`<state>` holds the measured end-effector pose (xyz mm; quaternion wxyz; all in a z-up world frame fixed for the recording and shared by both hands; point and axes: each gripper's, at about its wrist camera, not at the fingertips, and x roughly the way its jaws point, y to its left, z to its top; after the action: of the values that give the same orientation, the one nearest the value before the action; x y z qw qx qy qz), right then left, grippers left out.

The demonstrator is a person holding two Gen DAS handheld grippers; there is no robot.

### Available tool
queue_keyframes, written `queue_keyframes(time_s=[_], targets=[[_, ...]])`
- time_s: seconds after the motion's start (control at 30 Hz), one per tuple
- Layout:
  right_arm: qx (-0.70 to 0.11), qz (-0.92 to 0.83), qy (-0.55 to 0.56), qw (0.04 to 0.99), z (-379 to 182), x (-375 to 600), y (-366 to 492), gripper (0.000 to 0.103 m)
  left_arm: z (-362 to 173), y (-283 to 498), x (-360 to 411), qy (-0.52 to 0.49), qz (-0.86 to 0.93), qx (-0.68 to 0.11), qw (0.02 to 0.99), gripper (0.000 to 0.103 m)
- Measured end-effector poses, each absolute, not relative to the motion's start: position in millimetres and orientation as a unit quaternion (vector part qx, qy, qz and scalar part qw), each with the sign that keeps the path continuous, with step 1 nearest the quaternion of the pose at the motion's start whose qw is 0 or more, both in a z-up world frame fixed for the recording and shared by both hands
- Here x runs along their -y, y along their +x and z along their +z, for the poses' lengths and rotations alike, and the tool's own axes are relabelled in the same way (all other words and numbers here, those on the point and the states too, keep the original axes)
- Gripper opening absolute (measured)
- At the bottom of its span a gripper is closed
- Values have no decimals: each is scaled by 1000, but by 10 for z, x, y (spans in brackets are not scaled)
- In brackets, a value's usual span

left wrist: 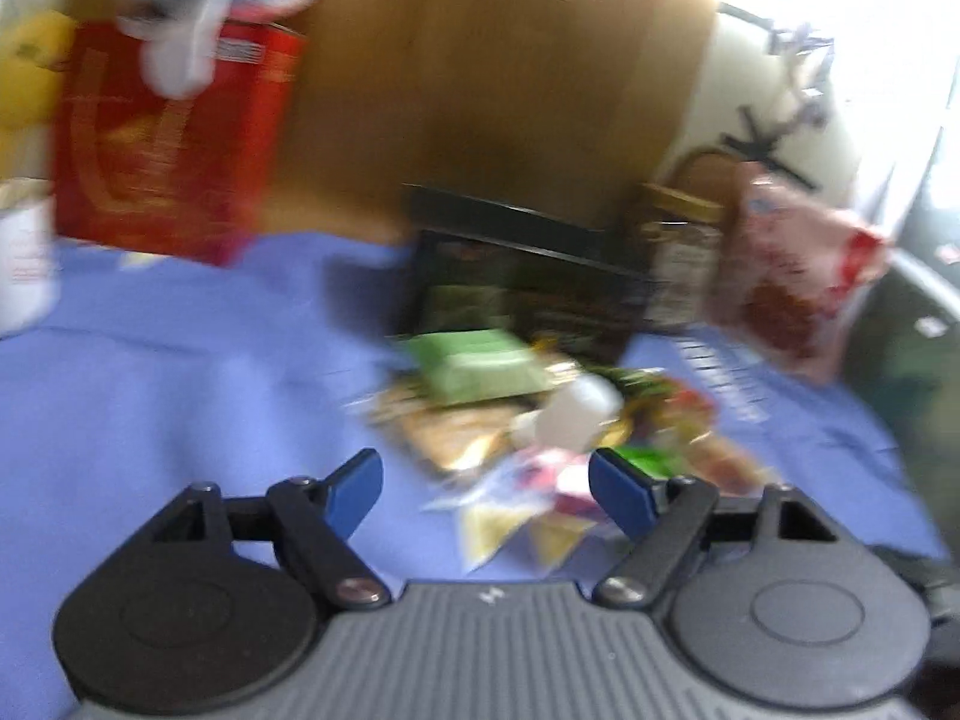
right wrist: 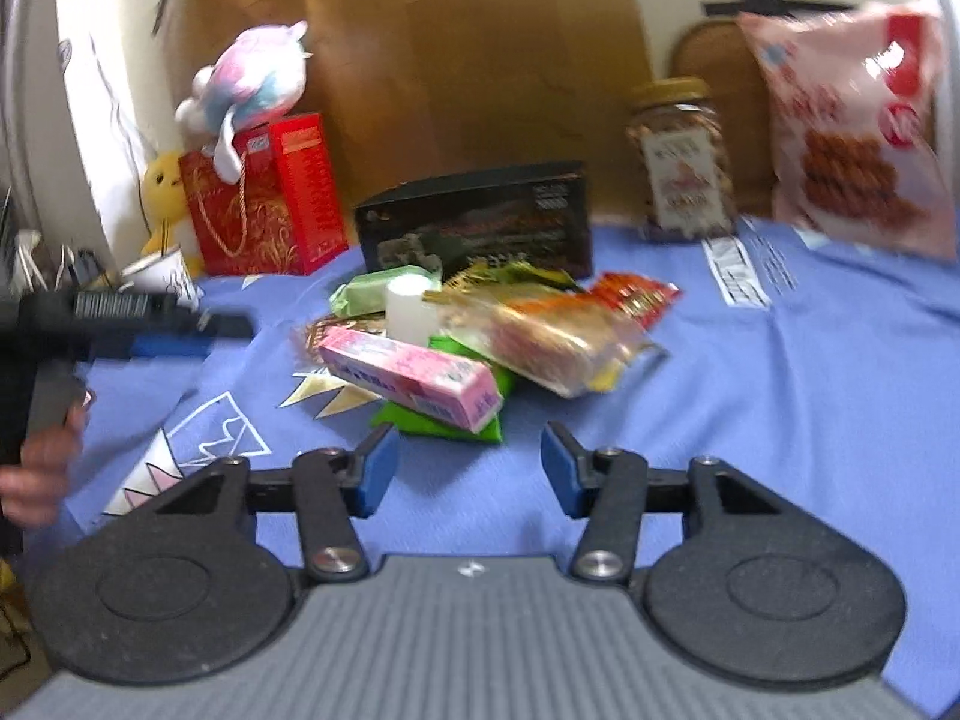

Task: Organize snacks
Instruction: 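Grasp the pink UHA candy box with the left gripper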

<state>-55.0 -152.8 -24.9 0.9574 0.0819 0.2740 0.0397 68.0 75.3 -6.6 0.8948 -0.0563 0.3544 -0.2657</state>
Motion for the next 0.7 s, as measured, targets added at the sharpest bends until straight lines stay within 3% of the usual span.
queue_keyframes(time_s=[0.13, 0.17, 0.2, 0.43, 0.7], targets=[[-286, 39, 69, 955, -279, 1483, -353, 55, -137, 884, -431, -71, -324, -356, 873, 73], [-285, 37, 63, 956, -285, 1461, -329, 52, -200, 936, -327, -62, -331, -374, 864, 56], [-288, 40, 60, 955, -296, 1455, -295, 41, -266, 976, -254, -61, -338, -395, 852, 53], [-282, 43, 70, 956, -246, 1426, -521, 39, -176, 660, -282, -85, -347, -387, 850, 48], [-294, 61, 78, 950, -298, 1407, -630, 41, -93, 365, -432, -85, -334, -391, 854, 51]])
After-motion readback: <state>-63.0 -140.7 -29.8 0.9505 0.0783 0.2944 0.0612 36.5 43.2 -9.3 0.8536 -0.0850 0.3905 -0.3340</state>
